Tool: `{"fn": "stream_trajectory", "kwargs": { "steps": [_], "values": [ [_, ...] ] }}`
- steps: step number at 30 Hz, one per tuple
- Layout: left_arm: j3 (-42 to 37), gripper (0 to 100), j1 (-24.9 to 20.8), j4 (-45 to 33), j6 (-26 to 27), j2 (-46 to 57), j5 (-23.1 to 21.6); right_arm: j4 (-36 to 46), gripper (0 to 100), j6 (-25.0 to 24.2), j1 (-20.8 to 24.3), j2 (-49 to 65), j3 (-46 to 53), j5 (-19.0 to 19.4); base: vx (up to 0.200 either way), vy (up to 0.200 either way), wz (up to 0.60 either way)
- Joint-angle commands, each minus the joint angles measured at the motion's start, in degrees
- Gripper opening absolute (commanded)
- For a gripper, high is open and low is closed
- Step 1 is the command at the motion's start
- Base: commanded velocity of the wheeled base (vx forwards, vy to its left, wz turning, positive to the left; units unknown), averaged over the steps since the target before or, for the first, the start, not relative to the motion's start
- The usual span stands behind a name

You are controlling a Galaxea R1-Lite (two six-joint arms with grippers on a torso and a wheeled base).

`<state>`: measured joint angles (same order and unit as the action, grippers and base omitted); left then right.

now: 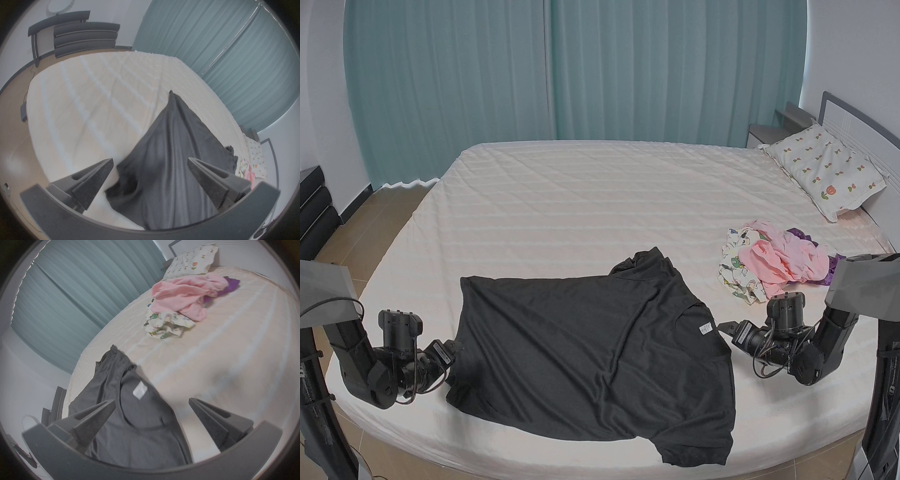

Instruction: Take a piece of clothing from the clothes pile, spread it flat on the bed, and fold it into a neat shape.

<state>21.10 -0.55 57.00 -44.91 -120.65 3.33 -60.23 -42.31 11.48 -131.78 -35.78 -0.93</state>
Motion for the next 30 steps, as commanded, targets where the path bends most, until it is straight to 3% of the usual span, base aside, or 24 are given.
{"fn": "stream_trajectory", "kwargs": {
  "steps": [1,5,13,20,25,30],
  "values": [
    [-8.4,100,-5.6,3.6,-3.2,-1.9,-0.7,-6.3,100,-4.5,2.2,3.5,10.0,-1.5,0.000,0.000,0.00],
    [-7.9,100,-7.0,5.4,-3.3,-5.8,-0.3,-8.5,100,-5.8,2.3,3.5,11.5,-1.4,0.000,0.000,0.00],
    [-7.7,100,-9.6,19.8,-3.3,-18.2,11.8,-9.7,100,-7.3,2.7,3.0,13.5,1.5,0.000,0.000,0.00],
    [-7.9,100,-8.4,22.4,-1.6,-19.9,12.2,-9.7,100,-7.8,2.9,2.9,13.7,1.5,0.000,0.000,0.00],
    [-11.3,100,-8.2,22.9,1.1,-20.7,17.3,-9.7,100,-7.7,3.0,2.8,14.2,1.5,0.000,0.000,0.00],
    [-14.5,100,-8.1,24.7,2.1,-20.8,17.5,-9.7,100,-7.6,3.0,2.9,14.4,1.5,0.000,0.000,0.00]
  ]
}}
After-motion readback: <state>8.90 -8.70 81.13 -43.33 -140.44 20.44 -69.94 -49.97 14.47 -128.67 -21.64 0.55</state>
